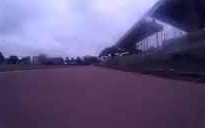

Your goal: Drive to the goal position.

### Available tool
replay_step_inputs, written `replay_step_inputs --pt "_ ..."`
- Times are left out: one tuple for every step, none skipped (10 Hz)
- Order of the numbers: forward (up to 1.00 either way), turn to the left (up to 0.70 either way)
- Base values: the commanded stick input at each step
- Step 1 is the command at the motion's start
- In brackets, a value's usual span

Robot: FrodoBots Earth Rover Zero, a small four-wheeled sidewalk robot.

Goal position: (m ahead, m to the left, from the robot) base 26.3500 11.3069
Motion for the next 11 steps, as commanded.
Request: replay_step_inputs --pt "0.7 -0.13" --pt "0.7 -0.04" --pt "0.7 0.0" --pt "0.7 0.0" --pt "0.7 0.0" --pt "0.7 0.14" --pt "0.7 0.14" --pt "0.7 0.14" --pt "0.7 0.14" --pt "0.7 0.14" --pt "0.7 0.14"
